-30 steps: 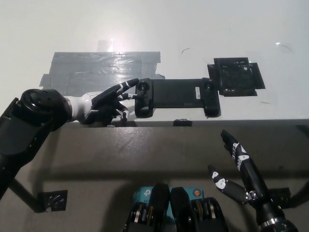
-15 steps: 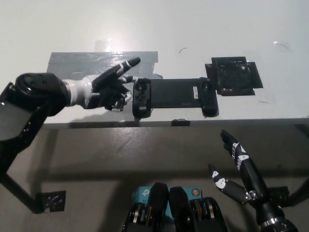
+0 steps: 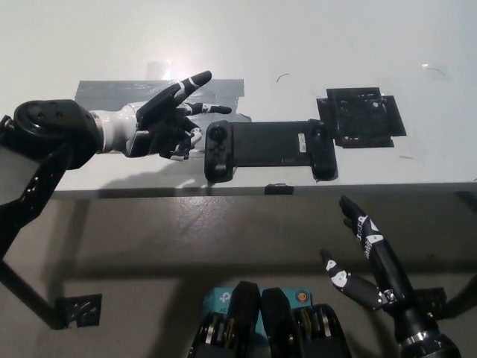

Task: A controller is being placed at the center of the desk near the left hand and the robot uses its left hand's index finger to press a button at the left area of the controller

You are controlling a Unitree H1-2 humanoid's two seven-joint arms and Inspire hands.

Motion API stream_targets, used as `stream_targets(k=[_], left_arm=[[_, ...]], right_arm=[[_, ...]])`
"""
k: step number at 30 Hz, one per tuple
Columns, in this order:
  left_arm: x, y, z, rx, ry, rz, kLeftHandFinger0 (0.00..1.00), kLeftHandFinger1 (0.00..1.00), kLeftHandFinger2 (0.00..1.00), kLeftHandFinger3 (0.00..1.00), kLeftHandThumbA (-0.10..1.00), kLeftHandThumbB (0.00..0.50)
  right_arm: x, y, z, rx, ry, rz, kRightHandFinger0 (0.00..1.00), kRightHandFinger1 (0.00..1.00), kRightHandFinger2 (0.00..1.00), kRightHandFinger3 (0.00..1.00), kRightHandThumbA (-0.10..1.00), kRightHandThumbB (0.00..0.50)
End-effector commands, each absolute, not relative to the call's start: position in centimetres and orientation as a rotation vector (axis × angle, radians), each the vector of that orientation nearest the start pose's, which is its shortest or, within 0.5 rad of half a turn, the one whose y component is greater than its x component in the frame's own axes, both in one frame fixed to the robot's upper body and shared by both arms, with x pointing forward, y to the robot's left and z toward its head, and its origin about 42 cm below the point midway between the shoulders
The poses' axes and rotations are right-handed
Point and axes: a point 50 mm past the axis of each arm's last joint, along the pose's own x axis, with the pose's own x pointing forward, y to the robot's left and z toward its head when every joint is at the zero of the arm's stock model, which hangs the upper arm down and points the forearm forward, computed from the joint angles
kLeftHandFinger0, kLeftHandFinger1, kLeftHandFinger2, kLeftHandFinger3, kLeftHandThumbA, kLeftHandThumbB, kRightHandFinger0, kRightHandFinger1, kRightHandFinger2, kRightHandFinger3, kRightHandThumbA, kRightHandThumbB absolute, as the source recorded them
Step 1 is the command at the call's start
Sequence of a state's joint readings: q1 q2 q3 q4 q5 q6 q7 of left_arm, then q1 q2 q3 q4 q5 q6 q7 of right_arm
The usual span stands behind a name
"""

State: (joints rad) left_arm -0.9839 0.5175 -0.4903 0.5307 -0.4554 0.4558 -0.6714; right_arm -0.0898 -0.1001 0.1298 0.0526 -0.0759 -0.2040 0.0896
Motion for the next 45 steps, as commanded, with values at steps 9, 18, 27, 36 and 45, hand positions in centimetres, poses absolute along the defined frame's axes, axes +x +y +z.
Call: stream_targets(k=[9, 18, 27, 36, 45], left_arm=[[52.3, 23.9, 30.5, 0.375, 0.335, -0.815, 0.00, 0.00, 0.04, 1.00, 1.00, 0.444], [51.6, 23.8, 29.1, 0.368, 0.358, -0.848, 0.00, 0.00, 0.00, 1.00, 1.00, 0.466], [51.2, 24.0, 28.8, 0.389, 0.361, -0.845, 0.00, 0.00, 0.00, 1.00, 1.00, 0.486], [51.3, 24.4, 28.9, 0.401, 0.356, -0.825, 0.00, 0.00, 0.00, 1.00, 1.00, 0.449], [51.5, 24.7, 29.5, 0.394, 0.343, -0.811, 0.00, 0.00, 0.04, 1.00, 1.00, 0.429]], right_arm=[[31.3, -19.1, 12.8, -0.195, -0.279, 0.278, 0.97, 1.00, 1.00, 1.00, 0.56, 0.252], [31.0, -18.9, 12.6, -0.194, -0.267, 0.282, 0.96, 1.00, 1.00, 1.00, 0.55, 0.259], [30.5, -18.8, 12.3, -0.181, -0.256, 0.287, 0.96, 1.00, 1.00, 1.00, 0.54, 0.258], [31.1, -18.5, 12.8, -0.181, -0.275, 0.296, 0.96, 1.00, 1.00, 1.00, 0.52, 0.252], [31.5, -18.4, 13.1, -0.174, -0.284, 0.294, 0.95, 1.00, 1.00, 1.00, 0.51, 0.253]])
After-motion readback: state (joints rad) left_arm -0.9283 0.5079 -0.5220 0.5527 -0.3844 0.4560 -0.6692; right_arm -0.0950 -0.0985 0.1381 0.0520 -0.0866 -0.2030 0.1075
